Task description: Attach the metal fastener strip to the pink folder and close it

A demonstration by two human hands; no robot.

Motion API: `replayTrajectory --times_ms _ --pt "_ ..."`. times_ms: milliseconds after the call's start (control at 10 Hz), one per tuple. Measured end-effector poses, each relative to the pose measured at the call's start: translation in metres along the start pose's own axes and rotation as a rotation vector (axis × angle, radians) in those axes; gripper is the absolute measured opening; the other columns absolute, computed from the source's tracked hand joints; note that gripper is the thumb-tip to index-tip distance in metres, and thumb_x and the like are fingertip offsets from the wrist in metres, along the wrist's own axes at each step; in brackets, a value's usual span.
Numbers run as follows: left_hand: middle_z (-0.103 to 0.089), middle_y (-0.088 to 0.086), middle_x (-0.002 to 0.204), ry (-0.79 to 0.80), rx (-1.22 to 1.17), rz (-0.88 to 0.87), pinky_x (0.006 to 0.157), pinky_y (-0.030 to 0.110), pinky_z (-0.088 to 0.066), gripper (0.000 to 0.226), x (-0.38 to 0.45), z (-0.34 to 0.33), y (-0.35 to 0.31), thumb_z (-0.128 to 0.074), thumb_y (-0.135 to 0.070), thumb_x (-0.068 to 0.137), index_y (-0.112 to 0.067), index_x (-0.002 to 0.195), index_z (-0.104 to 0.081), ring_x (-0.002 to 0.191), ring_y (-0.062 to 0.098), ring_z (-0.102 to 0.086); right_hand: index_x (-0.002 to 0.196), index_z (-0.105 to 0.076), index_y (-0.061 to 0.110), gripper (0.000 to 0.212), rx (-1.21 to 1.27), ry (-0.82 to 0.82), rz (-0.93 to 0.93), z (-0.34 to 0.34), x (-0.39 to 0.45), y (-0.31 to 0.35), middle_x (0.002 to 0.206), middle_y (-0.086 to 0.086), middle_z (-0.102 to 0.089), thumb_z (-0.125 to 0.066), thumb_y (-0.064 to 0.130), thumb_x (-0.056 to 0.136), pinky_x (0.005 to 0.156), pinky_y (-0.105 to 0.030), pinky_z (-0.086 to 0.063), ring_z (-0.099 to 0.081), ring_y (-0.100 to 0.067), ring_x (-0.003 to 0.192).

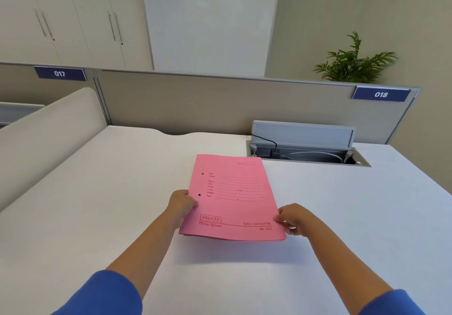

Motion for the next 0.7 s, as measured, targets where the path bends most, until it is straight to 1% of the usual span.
replayTrajectory --times_ms 100,200,300,400,500,600,700 --pt "-0.064 0.022 0.104 -0.016 0.08 0.012 0.086 0.045 -0.051 0.024 0.012 -0.002 0.002 -0.048 0.009 0.081 0.005 0.101 -0.061 0.096 0.039 -0.061 0.091 -0.055 0.005 0.004 -0.014 -0.02 -0.022 -0.005 0.007 0.006 0.082 -0.01 -0.057 -0.053 0.001 0.09 0.049 -0.018 -0.038 -0.046 -0.013 0.059" --pt "-0.061 0.018 0.1 -0.012 0.106 0.004 0.081 0.038 -0.046 0.021 0.02 -0.007 0.001 -0.047 0.009 0.081 0.0 0.096 -0.061 0.09 0.032 -0.055 0.092 -0.05 0.006 0.005 -0.018 -0.033 -0.051 -0.009 0.013 0.009 0.077 -0.009 -0.053 -0.053 0.002 0.091 0.049 -0.018 -0.036 -0.044 -0.013 0.058" --pt "-0.06 0.017 0.099 0.0 0.12 -0.002 0.082 0.036 -0.044 0.021 0.026 -0.013 0.002 -0.048 0.01 0.08 0.0 0.094 -0.06 0.091 0.029 -0.053 0.091 -0.049 0.007 0.007 -0.025 -0.046 -0.066 -0.01 0.018 0.009 0.074 -0.007 -0.051 -0.054 0.002 0.09 0.049 -0.019 -0.037 -0.045 -0.013 0.058" --pt "-0.057 0.012 0.092 0.005 0.128 0.017 0.081 0.031 -0.038 0.015 0.029 -0.017 0.004 -0.05 0.009 0.082 -0.004 0.082 -0.055 0.093 0.027 -0.049 0.081 -0.049 0.005 0.011 -0.033 -0.079 -0.052 -0.009 0.023 0.008 0.067 -0.008 -0.05 -0.056 0.0 0.088 0.049 -0.02 -0.04 -0.046 -0.014 0.056" --pt "-0.056 0.008 0.109 0.015 0.122 0.03 0.092 0.035 -0.039 0.028 0.03 -0.018 0.007 -0.052 0.007 0.083 -0.002 0.109 -0.056 0.108 0.032 -0.051 0.067 -0.046 0.006 0.022 -0.043 -0.123 -0.034 -0.008 0.029 0.006 0.064 -0.01 -0.05 -0.058 -0.001 0.085 0.05 -0.023 -0.043 -0.048 -0.017 0.055" --pt "-0.052 0.017 0.134 0.016 0.148 0.003 0.101 0.036 -0.039 0.049 0.034 -0.019 0.006 -0.051 0.005 0.084 0.003 0.132 -0.043 0.121 0.035 -0.049 0.06 -0.043 0.007 0.028 -0.09 -0.192 0.007 -0.003 0.036 0.006 0.06 -0.009 -0.046 -0.059 0.0 0.082 0.051 -0.025 -0.042 -0.046 -0.02 0.055" --pt "-0.045 0.016 0.141 0.001 0.189 -0.045 0.101 0.036 -0.038 0.058 0.03 -0.021 0.001 -0.052 0.003 0.084 -0.001 0.139 -0.034 0.125 0.033 -0.046 0.06 -0.044 0.009 0.027 -0.198 -0.252 0.071 0.001 0.036 0.014 0.061 -0.006 -0.048 -0.061 0.008 0.081 0.058 -0.028 -0.045 -0.052 -0.023 0.065"
Point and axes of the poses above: each hand's wrist, its own x-axis towards the middle knuckle, its own z-axis out of the back of the hand, y = z × x, the point moved 5 cm from there along x, towards the middle knuckle
